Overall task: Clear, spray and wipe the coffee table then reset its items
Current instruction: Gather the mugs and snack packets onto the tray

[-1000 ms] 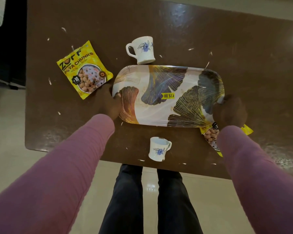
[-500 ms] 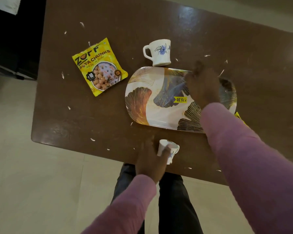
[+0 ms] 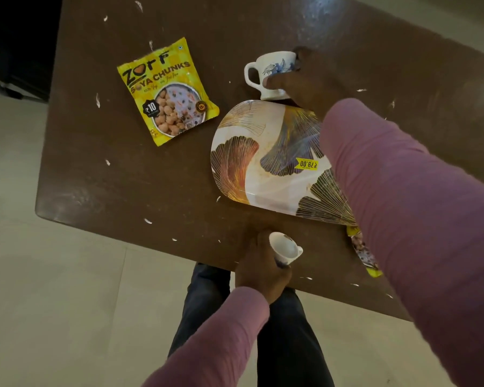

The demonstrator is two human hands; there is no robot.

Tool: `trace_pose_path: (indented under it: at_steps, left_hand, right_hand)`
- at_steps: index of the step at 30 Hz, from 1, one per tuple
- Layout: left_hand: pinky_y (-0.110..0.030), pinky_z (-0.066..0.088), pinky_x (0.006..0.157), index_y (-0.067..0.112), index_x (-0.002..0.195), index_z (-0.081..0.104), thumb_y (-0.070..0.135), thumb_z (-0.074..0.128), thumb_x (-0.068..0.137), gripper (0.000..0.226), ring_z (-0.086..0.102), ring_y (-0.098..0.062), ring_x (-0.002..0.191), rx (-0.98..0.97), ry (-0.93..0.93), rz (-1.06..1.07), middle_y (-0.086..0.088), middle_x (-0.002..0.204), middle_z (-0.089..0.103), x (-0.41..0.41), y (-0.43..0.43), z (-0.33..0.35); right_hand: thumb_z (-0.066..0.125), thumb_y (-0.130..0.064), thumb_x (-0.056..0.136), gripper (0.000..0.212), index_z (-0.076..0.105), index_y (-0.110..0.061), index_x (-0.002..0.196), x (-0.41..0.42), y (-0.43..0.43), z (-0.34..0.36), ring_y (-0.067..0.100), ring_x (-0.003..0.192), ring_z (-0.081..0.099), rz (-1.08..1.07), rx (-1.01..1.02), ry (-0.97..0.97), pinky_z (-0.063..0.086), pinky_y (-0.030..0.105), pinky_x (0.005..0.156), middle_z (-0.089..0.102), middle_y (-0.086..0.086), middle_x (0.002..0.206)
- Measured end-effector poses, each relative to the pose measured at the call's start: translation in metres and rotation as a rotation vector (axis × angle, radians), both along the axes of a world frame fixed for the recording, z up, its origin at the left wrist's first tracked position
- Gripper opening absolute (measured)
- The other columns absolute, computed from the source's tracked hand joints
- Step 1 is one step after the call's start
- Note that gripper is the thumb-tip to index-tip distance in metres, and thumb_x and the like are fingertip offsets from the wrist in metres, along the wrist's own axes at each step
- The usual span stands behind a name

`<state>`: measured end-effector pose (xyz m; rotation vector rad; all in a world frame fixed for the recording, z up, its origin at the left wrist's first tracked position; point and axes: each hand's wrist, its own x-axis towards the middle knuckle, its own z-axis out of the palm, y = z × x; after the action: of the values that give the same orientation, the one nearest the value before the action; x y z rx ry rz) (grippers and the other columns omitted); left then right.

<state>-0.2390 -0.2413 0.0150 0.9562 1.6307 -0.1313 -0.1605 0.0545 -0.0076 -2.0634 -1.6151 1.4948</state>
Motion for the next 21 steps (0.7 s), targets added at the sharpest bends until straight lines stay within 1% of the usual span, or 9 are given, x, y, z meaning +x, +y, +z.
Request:
trace_pose_path:
  at_steps: [3,8,10,12,14,17,18,19,21]
  left_hand:
    - [-0.031,0.051,0.099,0.031,0.135,0.038,0.034,0.078,0.079,0.07,0.056,-0.013,0.119,0.091,-0.095,0.001,0.009,0.129,0.056,-0.004,-0.004,0.009]
    - [-0.026,0.049,0.098,0.025,0.132,0.048,0.041,0.082,0.073,0.07,0.056,-0.01,0.114,0.39,-0.035,0.056,0.006,0.126,0.06,-0.003,0.024,0.011]
    - [-0.029,0.051,0.096,0.025,0.131,0.048,0.035,0.084,0.072,0.071,0.055,-0.012,0.115,0.427,-0.075,0.1,0.004,0.126,0.059,-0.001,0.044,0.007]
    - [-0.036,0.053,0.093,0.027,0.132,0.045,0.031,0.084,0.072,0.071,0.053,-0.015,0.114,0.434,-0.087,0.085,0.003,0.125,0.057,0.001,0.063,0.005]
    - [-0.036,0.051,0.092,0.026,0.135,0.043,0.026,0.083,0.074,0.072,0.052,-0.018,0.115,0.427,-0.074,0.028,0.0,0.126,0.057,0.003,0.077,0.003]
    - [-0.027,0.043,0.084,0.019,0.137,0.043,0.022,0.082,0.076,0.072,0.05,-0.021,0.117,0.441,-0.027,-0.069,-0.005,0.126,0.056,0.006,0.089,-0.001]
    - [-0.026,0.041,0.082,0.019,0.136,0.043,0.022,0.082,0.076,0.072,0.05,-0.022,0.117,0.449,-0.011,-0.084,-0.006,0.127,0.056,0.007,0.091,-0.003]
    - [-0.026,0.041,0.082,0.019,0.136,0.043,0.022,0.083,0.075,0.073,0.051,-0.022,0.116,0.45,0.003,-0.088,-0.006,0.126,0.056,0.007,0.092,-0.006]
    - [-0.027,0.043,0.081,0.019,0.135,0.043,0.023,0.084,0.074,0.073,0.052,-0.022,0.114,0.451,0.025,-0.09,-0.006,0.125,0.057,0.008,0.091,-0.011]
  right_hand:
    - [0.078,-0.029,0.075,0.059,0.053,-0.01,0.125,0.009,-0.001,0.003,-0.004,0.069,0.049,-0.004,0.01,0.033,0.038,0.0,0.049,0.056,-0.004,0.103]
    - [0.079,-0.018,0.073,0.067,0.044,-0.01,0.13,0.036,-0.033,0.031,-0.006,0.085,0.05,-0.017,0.161,0.073,0.038,-0.002,0.065,0.054,-0.008,0.108]
    - [0.082,-0.021,0.069,0.078,0.04,-0.01,0.134,0.051,-0.05,0.032,-0.004,0.091,0.053,-0.023,0.194,0.046,0.041,0.004,0.074,0.054,-0.012,0.108]
    - [0.084,-0.026,0.067,0.087,0.037,-0.013,0.14,0.067,-0.068,0.029,0.003,0.101,0.056,-0.027,0.194,0.049,0.048,0.015,0.084,0.056,-0.01,0.116]
    - [0.082,-0.033,0.069,0.082,0.041,-0.02,0.138,0.076,-0.082,0.028,0.003,0.1,0.054,0.003,0.225,-0.009,0.049,0.019,0.084,0.055,-0.01,0.117]
    - [0.079,-0.043,0.069,0.071,0.047,-0.024,0.13,0.08,-0.096,0.023,0.011,0.104,0.055,0.031,0.289,-0.055,0.052,0.035,0.085,0.056,-0.006,0.12]
    - [0.079,-0.045,0.069,0.069,0.049,-0.024,0.128,0.079,-0.099,0.021,0.012,0.105,0.056,0.028,0.306,-0.057,0.053,0.036,0.084,0.057,-0.005,0.12]
    - [0.08,-0.046,0.069,0.068,0.05,-0.024,0.126,0.079,-0.101,0.018,0.011,0.105,0.057,0.016,0.311,-0.057,0.052,0.033,0.083,0.057,-0.006,0.12]
    - [0.081,-0.046,0.069,0.067,0.051,-0.025,0.125,0.077,-0.105,0.014,0.009,0.102,0.057,-0.01,0.305,-0.084,0.045,0.013,0.077,0.059,-0.008,0.119]
